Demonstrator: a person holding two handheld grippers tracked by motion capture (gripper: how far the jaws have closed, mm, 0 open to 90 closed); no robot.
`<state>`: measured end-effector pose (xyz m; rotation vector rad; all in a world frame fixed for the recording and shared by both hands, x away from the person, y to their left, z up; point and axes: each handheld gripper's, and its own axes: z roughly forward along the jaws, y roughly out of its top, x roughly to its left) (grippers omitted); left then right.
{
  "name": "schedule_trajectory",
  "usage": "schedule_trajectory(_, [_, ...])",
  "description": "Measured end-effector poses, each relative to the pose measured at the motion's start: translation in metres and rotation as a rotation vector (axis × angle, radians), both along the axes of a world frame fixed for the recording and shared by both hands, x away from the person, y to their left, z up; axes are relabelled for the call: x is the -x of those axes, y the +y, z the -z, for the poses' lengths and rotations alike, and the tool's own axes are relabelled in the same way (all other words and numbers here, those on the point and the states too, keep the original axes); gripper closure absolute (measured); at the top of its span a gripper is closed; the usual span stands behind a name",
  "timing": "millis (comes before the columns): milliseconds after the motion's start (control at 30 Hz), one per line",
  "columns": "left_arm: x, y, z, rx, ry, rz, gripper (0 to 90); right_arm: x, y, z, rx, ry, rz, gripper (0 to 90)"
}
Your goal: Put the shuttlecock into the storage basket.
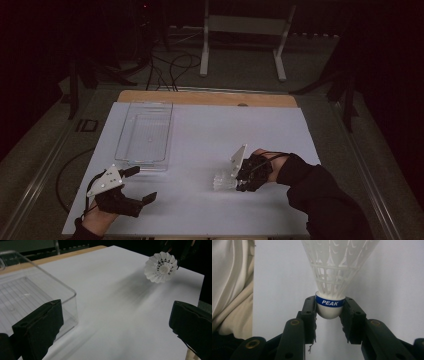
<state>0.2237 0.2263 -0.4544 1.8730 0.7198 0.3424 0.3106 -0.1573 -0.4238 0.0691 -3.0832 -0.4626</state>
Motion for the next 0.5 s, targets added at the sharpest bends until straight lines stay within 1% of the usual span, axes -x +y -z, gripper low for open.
schedule_trajectory(33, [0.0,0.0,0.0,0.0,0.0,0.0,0.0,0.0,0.0,0.0,0.0,0.0,0.0,66.1])
schedule_trajectory(67, [-0.001,-0.001,-0.005,-0.01,-0.004,0.006,0.0,0.001,0.002,0.0,0.001,-0.006,-0.005,66.1])
schedule_trajectory(100, [-0.001,-0.001,-0.005,-0.01,-0.004,0.006,0.0,0.001,0.002,0.0,0.001,-0.006,-0.005,66.1])
schedule_trajectory(167, [-0.004,-0.003,-0.01,-0.017,0.001,0.01,0.0,0.001,0.003,-0.001,0.006,-0.001,0.0,66.2])
schedule_trajectory(200, [-0.005,-0.003,-0.012,-0.021,0.003,0.012,0.0,0.002,0.004,-0.001,0.002,-0.002,-0.009,66.1])
schedule_trajectory(300, [-0.009,-0.006,-0.018,-0.022,0.018,0.016,0.0,0.002,0.005,-0.002,0.006,0.0,-0.012,66.2])
schedule_trajectory(333, [-0.011,-0.007,-0.02,-0.023,0.026,0.019,0.0,0.002,0.005,-0.002,0.006,0.0,-0.012,66.2])
schedule_trajectory(400, [-0.015,-0.011,-0.026,-0.028,0.057,0.035,0.0,0.003,0.006,-0.005,-0.003,-0.004,-0.019,66.1])
schedule_trajectory(433, [-0.015,-0.011,-0.026,-0.028,0.057,0.035,0.0,0.003,0.006,-0.005,-0.003,-0.004,-0.019,66.1])
schedule_trajectory(467, [-0.017,-0.013,-0.028,-0.026,0.067,0.037,0.0,0.004,0.006,-0.005,-0.003,-0.006,-0.016,66.1])
schedule_trajectory(500, [-0.02,-0.016,-0.032,-0.034,0.073,0.044,0.0,0.004,0.007,-0.007,-0.001,-0.005,-0.024,66.1])
